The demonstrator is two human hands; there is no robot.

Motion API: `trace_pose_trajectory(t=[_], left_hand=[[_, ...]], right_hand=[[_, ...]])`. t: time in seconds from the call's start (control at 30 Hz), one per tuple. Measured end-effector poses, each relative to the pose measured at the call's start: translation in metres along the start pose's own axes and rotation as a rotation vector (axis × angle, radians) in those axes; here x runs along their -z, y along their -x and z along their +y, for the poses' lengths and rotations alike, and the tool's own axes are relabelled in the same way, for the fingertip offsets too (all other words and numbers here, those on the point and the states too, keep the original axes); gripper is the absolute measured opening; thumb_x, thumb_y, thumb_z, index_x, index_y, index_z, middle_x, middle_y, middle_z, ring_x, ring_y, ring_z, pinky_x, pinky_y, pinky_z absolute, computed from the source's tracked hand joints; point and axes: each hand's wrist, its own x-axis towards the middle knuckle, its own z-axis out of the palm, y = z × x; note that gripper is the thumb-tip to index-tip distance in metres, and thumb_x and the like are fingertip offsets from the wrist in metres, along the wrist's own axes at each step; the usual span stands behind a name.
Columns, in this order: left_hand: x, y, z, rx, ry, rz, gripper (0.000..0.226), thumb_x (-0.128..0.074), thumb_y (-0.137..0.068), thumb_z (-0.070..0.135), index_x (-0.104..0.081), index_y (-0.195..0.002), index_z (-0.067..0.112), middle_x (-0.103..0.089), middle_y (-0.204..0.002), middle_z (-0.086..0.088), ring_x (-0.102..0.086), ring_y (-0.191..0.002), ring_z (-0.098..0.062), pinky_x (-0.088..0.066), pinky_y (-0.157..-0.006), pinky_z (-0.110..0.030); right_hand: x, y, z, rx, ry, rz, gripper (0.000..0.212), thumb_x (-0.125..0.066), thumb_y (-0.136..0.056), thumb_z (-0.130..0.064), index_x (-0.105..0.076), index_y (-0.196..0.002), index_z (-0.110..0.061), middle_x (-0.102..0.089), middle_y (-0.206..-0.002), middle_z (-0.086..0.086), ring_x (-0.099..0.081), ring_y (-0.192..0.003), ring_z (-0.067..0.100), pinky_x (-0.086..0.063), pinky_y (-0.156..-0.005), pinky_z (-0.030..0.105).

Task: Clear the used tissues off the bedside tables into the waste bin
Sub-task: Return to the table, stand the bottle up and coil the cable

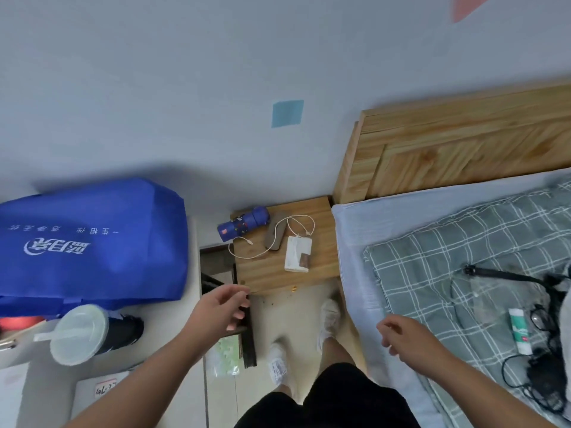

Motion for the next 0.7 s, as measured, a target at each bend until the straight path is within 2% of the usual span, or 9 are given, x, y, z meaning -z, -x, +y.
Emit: trace_pose_trajectory(t=[0.13, 0.27, 0.33, 0.4, 0.47, 0.53, 0.63, 0.7], left_hand=[[-0.015, -0.037, 0.023, 0.035, -0.012, 0.016, 0.018, -0.061, -0.107, 0.022, -0.077, -0.112, 0.026, -0.079, -0.098, -0.004, -0.069, -0.080, -0.017, -0.058, -0.066, -0.027], [-0.032, -0.069, 0.038, 0.060, -0.067, 0.037, 0.017, -0.063, -0.105, 0.024, -0.078, -0.108, 0.032, -0.080, -0.093, 0.001, -0.071, -0.077, -0.013, -0.057, -0.065, -0.025], [-0.041, -0.087, 0.040, 0.043, -0.154, 0.019, 0.015, -0.065, -0.104, 0.032, -0.077, -0.105, 0.040, -0.080, -0.094, 0.005, -0.073, -0.079, -0.007, -0.057, -0.068, -0.023], [-0.049, -0.104, 0.042, 0.045, -0.208, -0.010, 0.013, -0.065, -0.103, 0.038, -0.076, -0.108, 0.042, -0.080, -0.096, 0.009, -0.073, -0.083, -0.002, -0.058, -0.078, -0.028], [-0.060, -0.126, 0.039, 0.072, -0.218, -0.019, 0.018, -0.064, -0.103, 0.040, -0.076, -0.115, 0.038, -0.079, -0.103, 0.009, -0.074, -0.095, -0.006, -0.060, -0.092, -0.037], [-0.069, -0.151, 0.036, 0.099, -0.214, -0.005, 0.023, -0.063, -0.103, 0.040, -0.076, -0.121, 0.034, -0.078, -0.111, 0.010, -0.072, -0.106, -0.011, -0.059, -0.100, -0.042], [-0.083, -0.204, 0.021, 0.068, -0.264, 0.036, 0.025, -0.060, -0.105, 0.041, -0.074, -0.124, 0.034, -0.076, -0.113, 0.012, -0.070, -0.107, -0.010, -0.058, -0.097, -0.039], [-0.091, -0.240, 0.014, 0.054, -0.285, 0.082, 0.025, -0.059, -0.106, 0.039, -0.073, -0.126, 0.032, -0.075, -0.112, 0.012, -0.069, -0.101, -0.011, -0.058, -0.091, -0.037]], right_hand=[[0.019, -0.057, -0.014, 0.008, 0.037, -0.057, 0.021, -0.057, -0.102, -0.030, -0.070, -0.086, -0.026, -0.076, -0.082, -0.002, -0.074, -0.075, 0.020, -0.057, -0.066, 0.037], [0.046, -0.114, -0.051, 0.070, 0.086, -0.114, 0.021, -0.054, -0.100, -0.034, -0.070, -0.088, -0.031, -0.075, -0.085, -0.003, -0.074, -0.080, 0.022, -0.060, -0.077, 0.043], [0.056, -0.143, -0.070, 0.108, 0.117, -0.129, 0.022, -0.053, -0.100, -0.035, -0.069, -0.086, -0.032, -0.075, -0.085, -0.006, -0.073, -0.080, 0.018, -0.058, -0.077, 0.040], [0.062, -0.169, -0.085, 0.120, 0.129, -0.137, 0.023, -0.053, -0.099, -0.032, -0.069, -0.083, -0.031, -0.075, -0.083, -0.005, -0.074, -0.079, 0.021, -0.058, -0.076, 0.041], [0.061, -0.196, -0.096, 0.118, 0.130, -0.143, 0.023, -0.053, -0.100, -0.030, -0.070, -0.084, -0.030, -0.075, -0.082, -0.005, -0.073, -0.080, 0.023, -0.058, -0.075, 0.042], [0.052, -0.221, -0.104, 0.122, 0.117, -0.125, 0.022, -0.053, -0.101, -0.029, -0.070, -0.086, -0.034, -0.074, -0.083, -0.008, -0.071, -0.080, 0.017, -0.053, -0.067, 0.033], [0.020, -0.265, -0.106, 0.106, 0.091, -0.117, 0.023, -0.052, -0.102, -0.029, -0.068, -0.087, -0.039, -0.073, -0.086, -0.010, -0.066, -0.078, 0.012, -0.041, -0.059, 0.024], [-0.007, -0.290, -0.103, 0.093, 0.084, -0.107, 0.021, -0.052, -0.101, -0.028, -0.068, -0.091, -0.036, -0.071, -0.088, -0.013, -0.067, -0.086, 0.015, -0.043, -0.064, 0.024]])
